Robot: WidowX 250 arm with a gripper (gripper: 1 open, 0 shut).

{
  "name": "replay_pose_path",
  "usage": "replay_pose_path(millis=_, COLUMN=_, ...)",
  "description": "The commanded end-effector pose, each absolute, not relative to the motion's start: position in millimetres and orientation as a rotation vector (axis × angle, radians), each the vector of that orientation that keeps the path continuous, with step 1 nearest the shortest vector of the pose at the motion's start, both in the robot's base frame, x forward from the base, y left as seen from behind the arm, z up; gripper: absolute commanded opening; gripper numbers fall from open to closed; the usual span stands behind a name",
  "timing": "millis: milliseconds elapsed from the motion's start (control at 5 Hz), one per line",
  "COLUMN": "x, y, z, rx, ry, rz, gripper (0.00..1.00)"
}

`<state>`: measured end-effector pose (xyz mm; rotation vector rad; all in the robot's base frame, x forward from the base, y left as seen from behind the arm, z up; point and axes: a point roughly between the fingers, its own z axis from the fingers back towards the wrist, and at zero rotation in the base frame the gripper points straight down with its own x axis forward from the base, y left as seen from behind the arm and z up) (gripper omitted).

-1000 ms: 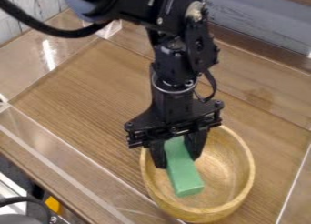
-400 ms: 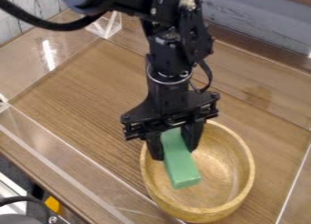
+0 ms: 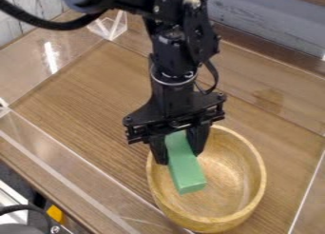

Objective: Remove the green block from inside the brown bowl and put it on the table

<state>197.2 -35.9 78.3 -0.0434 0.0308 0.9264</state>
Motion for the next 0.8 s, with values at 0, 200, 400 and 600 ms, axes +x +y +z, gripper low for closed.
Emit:
replay_pose_path(millis=0, x=207.8, y=-32.9, z=92.5, rx=-0.072, ry=-0.029, rz=0.932, gripper=0.00)
replay_pose_path(millis=200, x=208.1, y=-31.1, z=93.1, rx=-0.069, ry=-0.034, rz=0.935, gripper=0.00)
replay_pose_path(millis=400, x=208.4, y=-29.4, z=93.7, rx=-0.066, ry=-0.038, rz=0.939, gripper=0.00)
replay_pose_path(millis=600, x=208.6, y=-27.8, z=94.3, rx=-0.062, ry=-0.043, rz=0.943, gripper=0.00)
